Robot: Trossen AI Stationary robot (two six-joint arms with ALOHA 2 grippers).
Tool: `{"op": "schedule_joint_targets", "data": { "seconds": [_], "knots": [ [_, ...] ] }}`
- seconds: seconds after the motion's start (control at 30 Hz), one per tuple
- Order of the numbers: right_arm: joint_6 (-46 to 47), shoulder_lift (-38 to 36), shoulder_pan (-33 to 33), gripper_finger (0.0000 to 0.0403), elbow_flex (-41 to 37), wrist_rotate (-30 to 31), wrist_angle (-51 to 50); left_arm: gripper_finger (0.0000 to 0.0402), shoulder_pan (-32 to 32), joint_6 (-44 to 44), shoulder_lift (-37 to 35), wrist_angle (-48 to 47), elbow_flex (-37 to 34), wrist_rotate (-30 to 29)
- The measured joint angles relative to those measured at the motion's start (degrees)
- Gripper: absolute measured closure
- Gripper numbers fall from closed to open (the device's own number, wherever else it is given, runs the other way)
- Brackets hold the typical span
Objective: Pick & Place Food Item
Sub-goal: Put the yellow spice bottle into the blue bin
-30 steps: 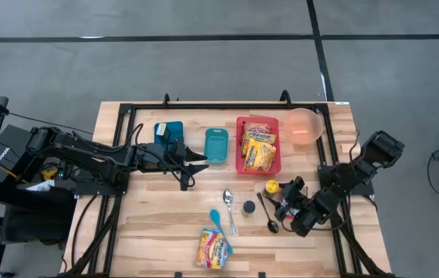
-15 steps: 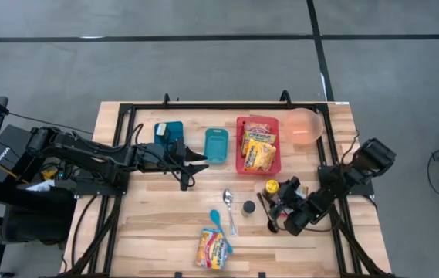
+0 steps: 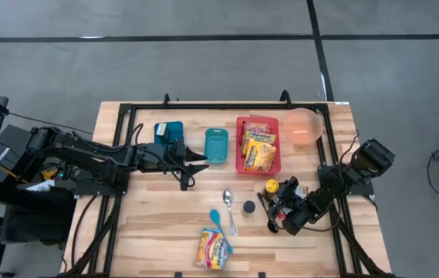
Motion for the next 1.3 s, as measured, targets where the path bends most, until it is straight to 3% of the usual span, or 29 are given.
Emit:
{"op": "schedule_joint_targets", "data": {
  "seconds": [0.6, 0.83, 1.1, 1.3],
  "knots": [
    [0.2, 0.0, -0.3, 0.0185, 0.0, -0.2, 0.4, 0.0262, 0.0, 0.0, 0.0, 0.0, 0.0, 0.0],
    [0.2, 0.0, -0.3, 0.0172, 0.0, -0.3, 0.4, 0.0262, 0.0, 0.0, 0.0, 0.0, 0.0, 0.0],
    [0.2, 0.0, -0.3, 0.0195, 0.0, -0.3, 0.4, 0.0262, 0.0, 0.0, 0.0, 0.0, 0.0, 0.0],
    [0.2, 0.0, -0.3, 0.0178, 0.0, -0.4, 0.5, 0.0262, 0.0, 0.0, 0.0, 0.0, 0.0, 0.0]
  ]
}}
